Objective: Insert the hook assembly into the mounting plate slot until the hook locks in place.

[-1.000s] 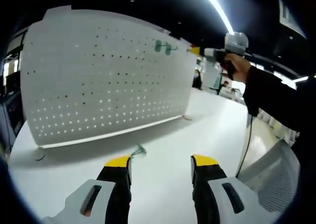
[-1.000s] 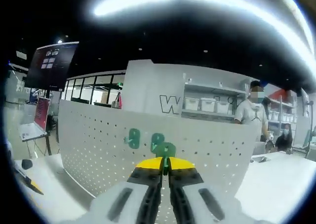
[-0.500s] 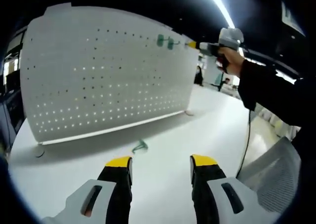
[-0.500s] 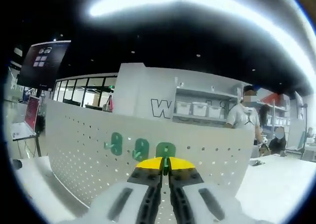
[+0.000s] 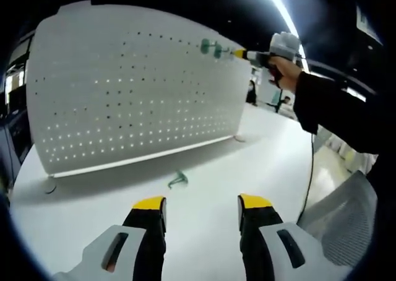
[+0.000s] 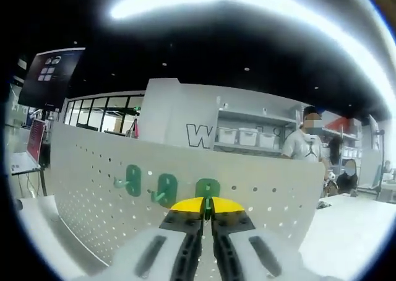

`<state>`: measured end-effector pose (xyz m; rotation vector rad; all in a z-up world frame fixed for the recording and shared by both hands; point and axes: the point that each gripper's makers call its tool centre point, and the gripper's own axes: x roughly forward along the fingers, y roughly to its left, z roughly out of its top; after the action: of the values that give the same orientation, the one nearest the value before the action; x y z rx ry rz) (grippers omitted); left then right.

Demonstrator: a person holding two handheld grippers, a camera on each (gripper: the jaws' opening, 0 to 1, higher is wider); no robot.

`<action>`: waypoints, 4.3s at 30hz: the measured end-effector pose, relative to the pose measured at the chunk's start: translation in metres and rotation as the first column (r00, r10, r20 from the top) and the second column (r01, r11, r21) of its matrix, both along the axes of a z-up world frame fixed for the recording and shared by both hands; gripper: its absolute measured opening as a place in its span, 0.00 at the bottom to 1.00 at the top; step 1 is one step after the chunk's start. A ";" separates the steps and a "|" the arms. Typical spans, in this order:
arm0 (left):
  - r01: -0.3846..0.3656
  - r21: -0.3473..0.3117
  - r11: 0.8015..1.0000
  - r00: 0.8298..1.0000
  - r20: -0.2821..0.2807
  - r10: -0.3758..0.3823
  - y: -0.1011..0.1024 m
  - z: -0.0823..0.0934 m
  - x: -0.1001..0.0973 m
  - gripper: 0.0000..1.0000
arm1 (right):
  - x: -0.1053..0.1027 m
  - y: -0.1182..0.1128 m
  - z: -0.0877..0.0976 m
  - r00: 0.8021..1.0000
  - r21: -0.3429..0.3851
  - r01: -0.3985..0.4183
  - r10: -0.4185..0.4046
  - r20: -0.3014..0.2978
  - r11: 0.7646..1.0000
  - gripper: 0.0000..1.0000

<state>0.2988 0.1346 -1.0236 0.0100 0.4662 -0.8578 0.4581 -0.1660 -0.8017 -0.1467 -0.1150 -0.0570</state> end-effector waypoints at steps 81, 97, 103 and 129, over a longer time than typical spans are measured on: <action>0.011 -0.004 1.000 1.000 -0.011 -0.011 -0.002 -0.001 -0.001 0.45 | -0.017 0.012 -0.070 0.984 0.000 -0.030 0.029 -0.174 1.000 0.12; 0.016 -0.004 1.000 1.000 -0.003 -0.016 -0.003 0.001 -0.002 0.45 | -0.032 0.035 -0.097 0.972 0.014 -0.074 0.076 -0.223 0.997 0.14; 0.021 -0.003 1.000 1.000 0.001 -0.021 -0.004 0.002 -0.003 0.45 | -0.041 0.048 -0.108 0.965 0.017 -0.097 0.098 -0.244 0.995 0.14; 0.036 -0.021 0.999 0.999 0.019 -0.036 -0.007 0.009 -0.005 0.45 | -0.067 0.100 -0.162 0.915 0.020 -0.206 0.199 -0.351 0.978 0.14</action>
<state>0.2936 0.1276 -1.0143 0.0066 0.4406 -0.8971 0.3911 -0.0664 -0.9639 -0.1599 0.2281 0.1781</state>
